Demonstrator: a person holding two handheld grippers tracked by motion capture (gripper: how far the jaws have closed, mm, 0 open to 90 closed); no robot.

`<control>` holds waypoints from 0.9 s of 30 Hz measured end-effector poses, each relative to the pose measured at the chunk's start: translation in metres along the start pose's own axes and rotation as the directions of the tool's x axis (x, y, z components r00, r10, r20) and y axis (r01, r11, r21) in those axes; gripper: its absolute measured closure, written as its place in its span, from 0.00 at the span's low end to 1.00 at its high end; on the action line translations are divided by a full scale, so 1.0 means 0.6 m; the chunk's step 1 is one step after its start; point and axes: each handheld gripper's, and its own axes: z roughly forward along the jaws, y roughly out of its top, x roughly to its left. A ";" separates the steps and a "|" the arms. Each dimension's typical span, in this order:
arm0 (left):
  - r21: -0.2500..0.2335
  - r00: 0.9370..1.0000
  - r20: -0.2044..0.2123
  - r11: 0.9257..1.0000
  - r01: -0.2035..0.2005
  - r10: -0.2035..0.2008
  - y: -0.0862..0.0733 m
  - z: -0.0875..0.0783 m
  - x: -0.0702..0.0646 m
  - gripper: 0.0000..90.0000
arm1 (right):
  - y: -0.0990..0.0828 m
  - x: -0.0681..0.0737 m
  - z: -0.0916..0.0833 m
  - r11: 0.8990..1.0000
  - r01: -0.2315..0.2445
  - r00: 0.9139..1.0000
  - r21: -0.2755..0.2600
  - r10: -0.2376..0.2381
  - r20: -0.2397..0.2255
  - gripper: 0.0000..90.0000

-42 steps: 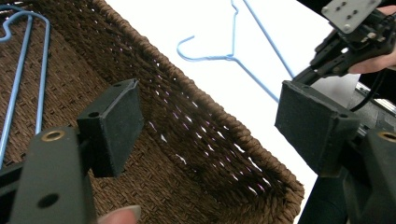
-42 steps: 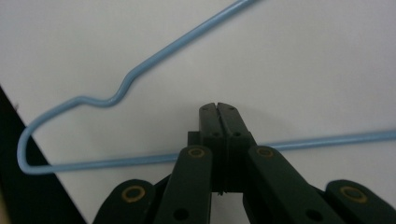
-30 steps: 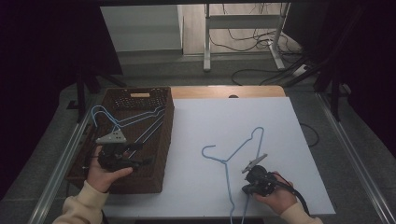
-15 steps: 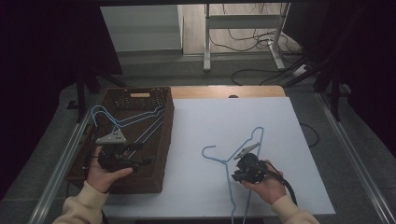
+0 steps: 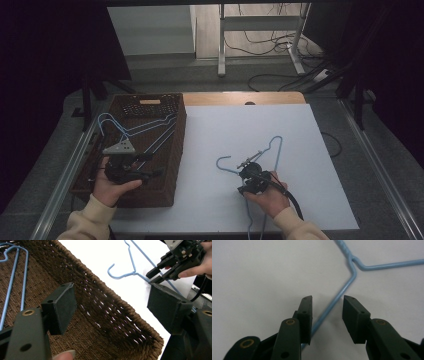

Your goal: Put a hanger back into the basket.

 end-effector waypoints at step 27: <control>0.000 1.000 0.003 1.000 -0.001 0.001 0.002 0.002 0.002 0.26 | -0.046 0.016 -0.015 0.995 0.076 0.995 0.059 -0.072 -0.067 0.99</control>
